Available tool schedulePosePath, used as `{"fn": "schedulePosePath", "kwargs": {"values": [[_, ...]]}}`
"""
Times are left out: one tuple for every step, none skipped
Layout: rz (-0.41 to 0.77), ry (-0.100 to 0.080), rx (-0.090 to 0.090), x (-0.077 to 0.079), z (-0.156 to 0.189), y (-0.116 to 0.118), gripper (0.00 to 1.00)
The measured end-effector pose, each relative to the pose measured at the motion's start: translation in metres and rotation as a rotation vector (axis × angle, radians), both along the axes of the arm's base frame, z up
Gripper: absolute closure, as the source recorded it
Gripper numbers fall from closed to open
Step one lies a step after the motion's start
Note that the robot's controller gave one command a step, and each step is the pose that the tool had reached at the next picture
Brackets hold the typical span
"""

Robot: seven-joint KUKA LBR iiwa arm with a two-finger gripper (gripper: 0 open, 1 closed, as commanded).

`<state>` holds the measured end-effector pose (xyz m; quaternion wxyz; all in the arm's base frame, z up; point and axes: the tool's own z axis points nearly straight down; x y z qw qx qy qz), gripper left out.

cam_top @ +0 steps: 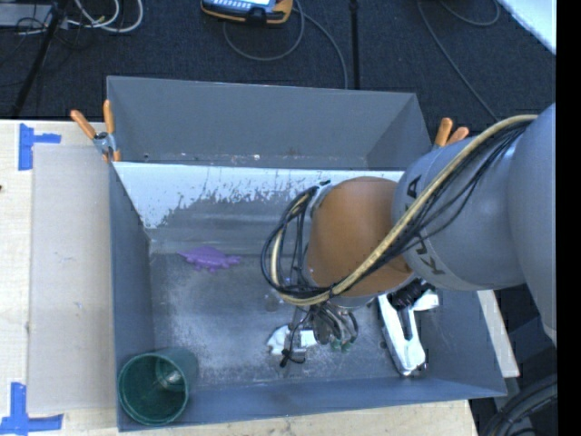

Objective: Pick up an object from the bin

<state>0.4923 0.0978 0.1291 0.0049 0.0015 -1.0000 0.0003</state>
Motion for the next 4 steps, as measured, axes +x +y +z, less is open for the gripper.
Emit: {"fn": "schedulePosePath", "kwargs": {"values": [[-0.003,-0.007,0.001,0.002,0.004,0.0,0.0],[0.04,-0.007,0.002,0.004,-0.032,-0.03,0.0],[-0.015,-0.005,0.001,-0.013,-0.059,-0.061,1.0],[-0.016,-0.005,0.001,-0.013,-0.059,-0.061,1.0]]}}
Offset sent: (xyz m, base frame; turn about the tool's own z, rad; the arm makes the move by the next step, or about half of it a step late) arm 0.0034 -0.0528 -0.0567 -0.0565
